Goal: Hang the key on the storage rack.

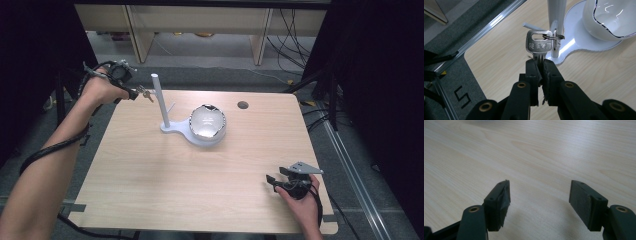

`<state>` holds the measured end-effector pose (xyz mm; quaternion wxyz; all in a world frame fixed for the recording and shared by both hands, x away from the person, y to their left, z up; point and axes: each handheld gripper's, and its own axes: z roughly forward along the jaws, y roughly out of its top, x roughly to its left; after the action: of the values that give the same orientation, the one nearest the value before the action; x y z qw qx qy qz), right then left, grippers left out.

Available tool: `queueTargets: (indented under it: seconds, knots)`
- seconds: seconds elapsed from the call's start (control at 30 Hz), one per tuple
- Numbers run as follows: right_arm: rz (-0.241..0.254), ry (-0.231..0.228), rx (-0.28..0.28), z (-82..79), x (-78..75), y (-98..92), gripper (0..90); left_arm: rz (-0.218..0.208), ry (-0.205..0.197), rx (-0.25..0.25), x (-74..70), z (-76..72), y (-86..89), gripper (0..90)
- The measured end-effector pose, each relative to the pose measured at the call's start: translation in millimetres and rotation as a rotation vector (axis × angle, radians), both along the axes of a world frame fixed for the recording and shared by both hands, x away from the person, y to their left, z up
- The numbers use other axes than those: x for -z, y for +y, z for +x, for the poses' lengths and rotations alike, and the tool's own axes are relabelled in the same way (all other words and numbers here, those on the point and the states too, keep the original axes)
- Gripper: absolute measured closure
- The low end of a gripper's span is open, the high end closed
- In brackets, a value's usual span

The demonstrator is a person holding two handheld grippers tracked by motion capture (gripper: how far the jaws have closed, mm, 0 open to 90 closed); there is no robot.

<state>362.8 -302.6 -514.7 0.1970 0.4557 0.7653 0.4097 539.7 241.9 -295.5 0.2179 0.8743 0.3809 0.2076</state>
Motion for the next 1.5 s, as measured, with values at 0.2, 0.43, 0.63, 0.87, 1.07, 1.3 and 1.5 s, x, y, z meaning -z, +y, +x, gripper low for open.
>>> queueTargets:
  seconds: [0.2, 0.43, 0.63, 0.87, 1.07, 1.3, 1.5]
  knots:
    - [-0.007, -0.002, -0.001, 0.1, 0.0, 0.2, 34.3, 0.048, -0.020, 0.005, 5.2, -8.3, -3.2, 82.8]
    - [-0.005, 0.011, -0.008, 0.0, -0.2, 0.5, 34.3, 0.077, -0.013, 0.016, 9.6, -14.0, -5.8, 82.8]
    - [0.001, 0.009, -0.008, 0.5, 0.5, 1.2, 34.4, 0.092, -0.017, 0.016, 13.7, -14.2, -7.2, 82.8]
    - [-0.002, 0.017, -0.011, 0.4, 0.1, 0.7, 34.4, 0.117, -0.010, 0.040, 14.4, -14.0, -12.9, 82.8]
    - [0.001, 0.013, -0.011, 0.3, 0.1, 0.7, 34.3, 0.046, -0.010, 0.016, 16.9, -14.9, -11.6, 75.3]
    - [0.004, 0.016, -0.014, 0.2, 0.0, 1.0, 34.2, -0.027, -0.062, 0.014, 16.1, -25.7, -3.2, 54.8]
    - [-0.006, 0.001, -0.005, 0.0, 0.0, 0.4, 34.1, -0.174, -0.164, -0.029, 23.2, -43.3, 6.2, 40.9]
